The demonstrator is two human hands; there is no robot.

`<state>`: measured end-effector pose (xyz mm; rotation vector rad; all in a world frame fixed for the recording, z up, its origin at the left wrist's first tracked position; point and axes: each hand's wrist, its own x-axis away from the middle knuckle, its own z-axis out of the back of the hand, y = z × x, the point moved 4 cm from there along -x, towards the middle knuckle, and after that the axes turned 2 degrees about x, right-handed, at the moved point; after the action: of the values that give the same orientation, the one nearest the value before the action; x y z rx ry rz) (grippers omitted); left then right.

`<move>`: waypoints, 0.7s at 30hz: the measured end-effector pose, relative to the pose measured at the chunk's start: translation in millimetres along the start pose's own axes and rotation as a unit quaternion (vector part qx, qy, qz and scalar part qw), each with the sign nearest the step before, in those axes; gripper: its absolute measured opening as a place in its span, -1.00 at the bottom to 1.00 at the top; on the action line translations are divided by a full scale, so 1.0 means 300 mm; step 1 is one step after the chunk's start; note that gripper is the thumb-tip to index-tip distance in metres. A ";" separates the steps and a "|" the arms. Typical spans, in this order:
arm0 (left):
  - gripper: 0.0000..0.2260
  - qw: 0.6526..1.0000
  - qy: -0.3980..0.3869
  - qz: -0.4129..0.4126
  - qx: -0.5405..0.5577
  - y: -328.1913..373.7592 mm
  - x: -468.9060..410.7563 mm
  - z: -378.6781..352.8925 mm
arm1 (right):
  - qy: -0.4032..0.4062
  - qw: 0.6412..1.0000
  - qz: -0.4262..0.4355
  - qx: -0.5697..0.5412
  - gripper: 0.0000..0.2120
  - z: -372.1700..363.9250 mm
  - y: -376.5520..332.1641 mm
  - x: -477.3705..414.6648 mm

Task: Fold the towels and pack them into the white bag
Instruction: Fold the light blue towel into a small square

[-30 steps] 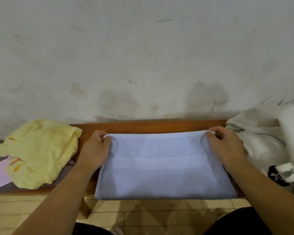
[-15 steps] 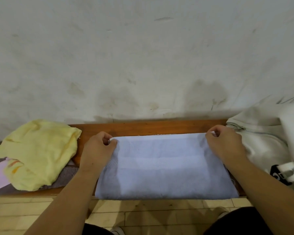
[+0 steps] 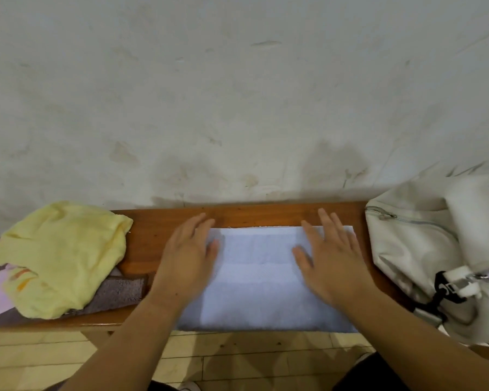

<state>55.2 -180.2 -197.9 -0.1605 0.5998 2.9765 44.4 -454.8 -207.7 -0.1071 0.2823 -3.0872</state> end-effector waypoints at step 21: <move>-0.34 0.995 -0.092 0.003 0.036 0.012 0.035 -0.006 | 0.137 0.960 -0.105 -0.219 -0.49 0.056 0.083 0.170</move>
<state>44.5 -183.6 -199.5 0.1193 0.6830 2.9253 -4.5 -484.7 -192.6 0.3012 1.0255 -3.1779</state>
